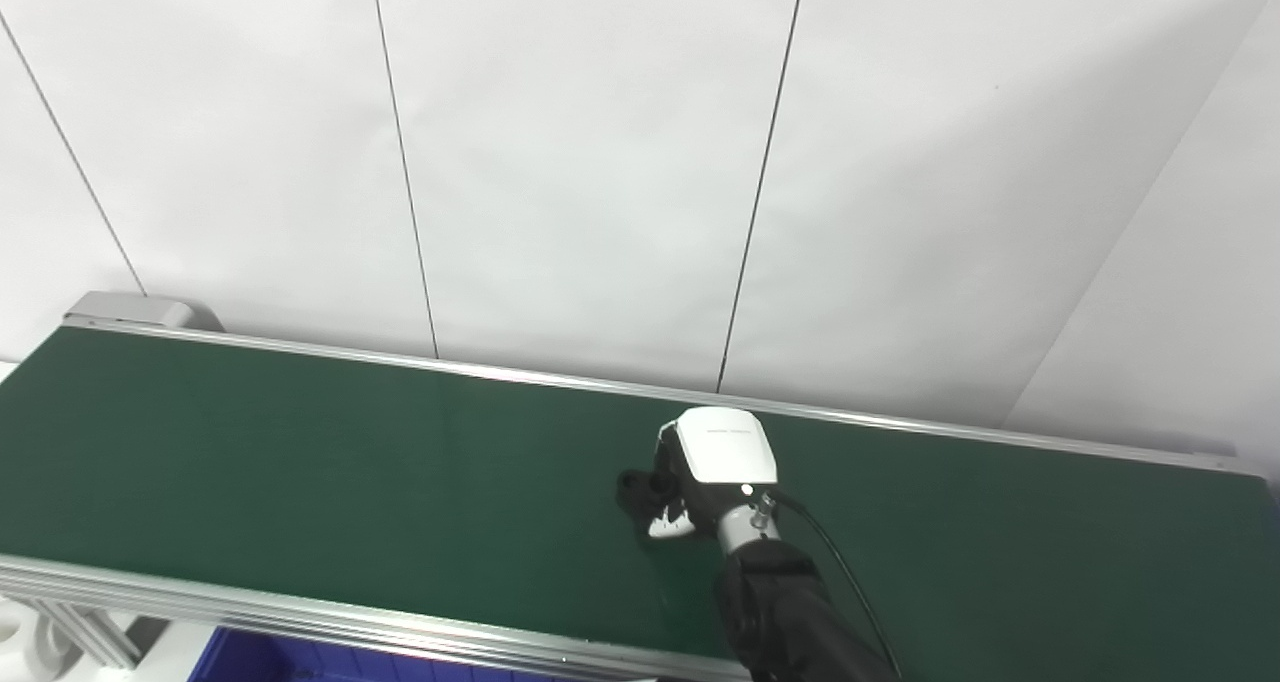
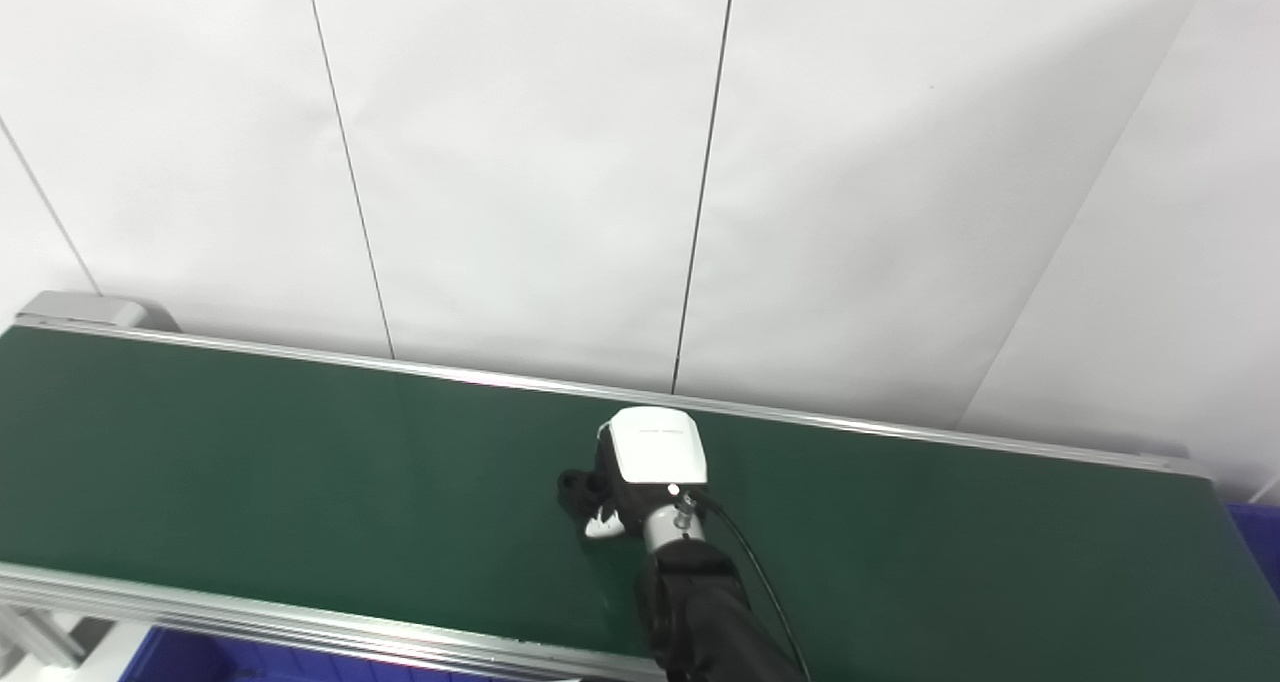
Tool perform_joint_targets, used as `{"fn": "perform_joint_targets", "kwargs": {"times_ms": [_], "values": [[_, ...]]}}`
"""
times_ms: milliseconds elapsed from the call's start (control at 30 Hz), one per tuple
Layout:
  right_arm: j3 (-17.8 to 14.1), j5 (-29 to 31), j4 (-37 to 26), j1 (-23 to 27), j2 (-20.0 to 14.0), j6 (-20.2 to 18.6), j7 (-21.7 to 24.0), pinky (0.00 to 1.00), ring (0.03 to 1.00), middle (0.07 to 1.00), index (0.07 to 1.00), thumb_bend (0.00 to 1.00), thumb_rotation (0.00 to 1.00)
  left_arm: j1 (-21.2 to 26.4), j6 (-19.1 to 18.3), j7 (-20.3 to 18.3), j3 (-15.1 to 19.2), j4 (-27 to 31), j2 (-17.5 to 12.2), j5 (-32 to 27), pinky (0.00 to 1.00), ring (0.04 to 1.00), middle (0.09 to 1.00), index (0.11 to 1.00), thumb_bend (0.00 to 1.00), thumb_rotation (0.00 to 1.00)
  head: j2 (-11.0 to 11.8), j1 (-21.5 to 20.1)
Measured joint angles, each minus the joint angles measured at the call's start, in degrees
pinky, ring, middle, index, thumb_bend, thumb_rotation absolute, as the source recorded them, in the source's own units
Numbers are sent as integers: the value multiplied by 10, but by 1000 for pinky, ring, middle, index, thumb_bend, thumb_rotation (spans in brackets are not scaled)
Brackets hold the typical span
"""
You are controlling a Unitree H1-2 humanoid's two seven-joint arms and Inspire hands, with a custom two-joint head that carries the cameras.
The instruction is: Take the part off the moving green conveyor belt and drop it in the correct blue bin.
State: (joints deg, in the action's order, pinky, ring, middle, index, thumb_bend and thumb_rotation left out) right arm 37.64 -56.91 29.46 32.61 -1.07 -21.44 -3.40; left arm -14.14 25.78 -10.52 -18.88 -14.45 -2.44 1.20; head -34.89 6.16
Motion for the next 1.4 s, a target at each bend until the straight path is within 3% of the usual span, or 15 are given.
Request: {"fn": "perform_joint_targets", "kwargs": {"times_ms": [67, 133, 167, 233, 367, 433, 567, 833, 967, 1233, 1400], "values": [[1, -2, -39, -19, -10, -6, 14, 116, 181, 276, 490, 507, 147, -4, 0, -1, 2, 12, 0, 0, 758, 826, 833, 809, 799, 654, -31, -26], [1, -6, -74, -40, -19, -9, 25, 122, 187, 282, 490, 507, 149, -6, 0, -4, 4, 20, 0, -3, 776, 843, 848, 816, 796, 661, -31, -26], [1, -7, -89, -46, -24, -13, 36, 124, 189, 282, 488, 506, 150, -8, -1, -6, 5, 25, 0, -6, 793, 856, 857, 824, 787, 675, -53, -49], [1, -10, -120, -57, -34, -19, 57, 125, 188, 277, 483, 508, 149, -12, -2, -7, 7, 43, -2, -9, 805, 865, 863, 831, 787, 692, -61, -56], [-17, -17, -199, -81, -51, -24, 84, 134, 203, 285, 482, 508, 148, -13, -6, -17, 13, 58, -7, -23, 818, 864, 857, 831, 784, 681, -100, -95], [-26, -28, -239, -88, -56, -34, 103, 140, 211, 295, 483, 507, 150, -12, -6, -20, 17, 59, -11, -33, 805, 857, 853, 829, 783, 682, -100, -95], [-38, -54, -307, -106, -65, -46, 139, 125, 189, 272, 480, 506, 154, -10, -7, -29, 22, 79, -19, -42, 762, 835, 838, 816, 788, 682, -122, -121], [-59, -89, -436, -196, -92, -46, 181, 119, 179, 258, 483, 504, 152, -8, -11, -41, 35, 91, -28, -65, 751, 828, 825, 810, 784, 678, -128, -139], [-75, -97, -519, -269, -111, -40, 191, 95, 155, 239, 488, 505, 144, -12, -14, -44, 40, 96, -29, -70, 744, 824, 817, 809, 792, 675, -131, -154], [-102, -119, -576, -383, -132, -24, 209, 122, 186, 283, 484, 506, 148, -9, -14, -54, 46, 95, -36, -72, 731, 816, 807, 798, 789, 677, -127, -166], [-138, -102, -604, -461, -134, -7, 206, 124, 189, 285, 488, 506, 146, -10, -14, -56, 47, 94, -37, -72, 741, 823, 813, 806, 791, 678, -121, -168]]}}
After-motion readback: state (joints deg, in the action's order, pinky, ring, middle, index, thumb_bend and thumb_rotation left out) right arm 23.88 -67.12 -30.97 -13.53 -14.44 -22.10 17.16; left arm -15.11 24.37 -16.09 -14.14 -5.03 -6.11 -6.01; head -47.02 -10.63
